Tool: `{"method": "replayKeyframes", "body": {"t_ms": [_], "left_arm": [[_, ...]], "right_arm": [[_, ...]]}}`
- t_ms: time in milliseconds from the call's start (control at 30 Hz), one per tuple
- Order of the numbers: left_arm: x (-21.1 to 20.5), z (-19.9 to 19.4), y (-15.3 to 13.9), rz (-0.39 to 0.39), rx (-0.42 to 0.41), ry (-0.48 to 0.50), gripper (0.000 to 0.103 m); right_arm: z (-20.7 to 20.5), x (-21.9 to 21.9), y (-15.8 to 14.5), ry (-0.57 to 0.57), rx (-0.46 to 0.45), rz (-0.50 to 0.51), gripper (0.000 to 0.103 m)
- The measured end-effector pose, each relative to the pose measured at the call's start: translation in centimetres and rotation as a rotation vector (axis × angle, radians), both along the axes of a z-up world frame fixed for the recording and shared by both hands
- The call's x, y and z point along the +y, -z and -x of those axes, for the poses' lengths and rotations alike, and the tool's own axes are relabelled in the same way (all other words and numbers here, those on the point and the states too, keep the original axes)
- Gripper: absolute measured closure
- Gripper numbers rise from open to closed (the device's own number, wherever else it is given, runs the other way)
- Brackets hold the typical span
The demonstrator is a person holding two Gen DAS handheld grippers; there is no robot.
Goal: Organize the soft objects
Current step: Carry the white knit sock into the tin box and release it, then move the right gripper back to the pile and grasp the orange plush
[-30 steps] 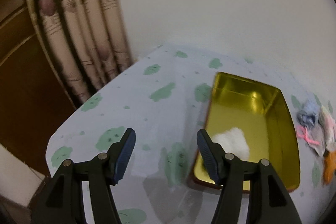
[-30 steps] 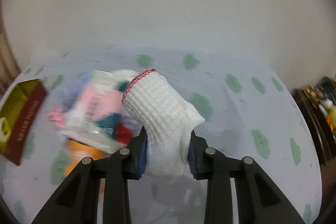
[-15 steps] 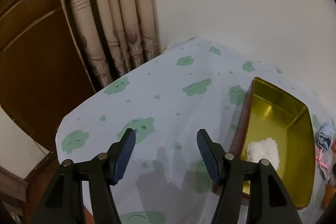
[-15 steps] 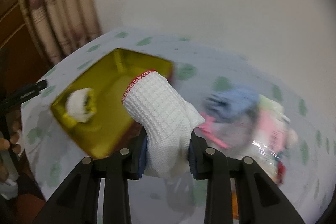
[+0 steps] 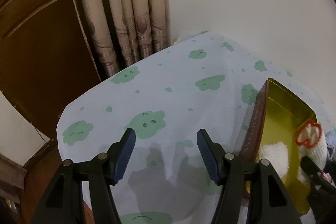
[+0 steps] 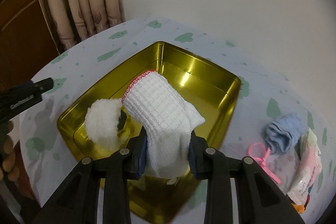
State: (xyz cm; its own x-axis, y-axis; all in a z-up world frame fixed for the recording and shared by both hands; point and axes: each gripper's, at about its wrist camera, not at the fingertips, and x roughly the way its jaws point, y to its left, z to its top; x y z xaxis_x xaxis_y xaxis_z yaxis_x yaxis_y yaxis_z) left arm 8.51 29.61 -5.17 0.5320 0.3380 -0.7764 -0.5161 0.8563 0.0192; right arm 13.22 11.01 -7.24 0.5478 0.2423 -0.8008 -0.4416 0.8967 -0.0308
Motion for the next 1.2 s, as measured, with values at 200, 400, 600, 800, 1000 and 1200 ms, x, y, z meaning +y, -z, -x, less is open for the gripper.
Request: {"method": "replayKeyframes", "body": {"t_ms": [200,400,600,800,1000,1200], "left_arm": [[0.7,0.3,0.0,0.029,-0.015,-0.025,0.041],[0.7,0.3,0.0,0.032,-0.023,-0.018,0.041],[0.6,0.2,0.1,0.028,-0.012,-0.014,0.041],[0.5,0.3,0.0,0.029,-0.013,-0.009,0.041],[0.1,0.2,-0.1,0.013,-0.009,-0.001,0.041],[0.0,0.1,0.1,0.019,-0.002,-0.001,0.041]], "right_arm": [[-1.5,1.8,1.6,0.006,0.014,0.039,0.073],[-1.8,2.1,2.5,0.007,0.037,0.037,0.071],[-1.8,2.0,2.8,0.012,0.05,0.033,0.064],[-1.1,1.8,1.9,0.018,0.019,0.016,0.04],[-0.1,1.3,0.2,0.025,-0.024,0.0,0.032],[1.6,-0.5,-2.2,0.039,-0.051,-0.065,0.029]]}}
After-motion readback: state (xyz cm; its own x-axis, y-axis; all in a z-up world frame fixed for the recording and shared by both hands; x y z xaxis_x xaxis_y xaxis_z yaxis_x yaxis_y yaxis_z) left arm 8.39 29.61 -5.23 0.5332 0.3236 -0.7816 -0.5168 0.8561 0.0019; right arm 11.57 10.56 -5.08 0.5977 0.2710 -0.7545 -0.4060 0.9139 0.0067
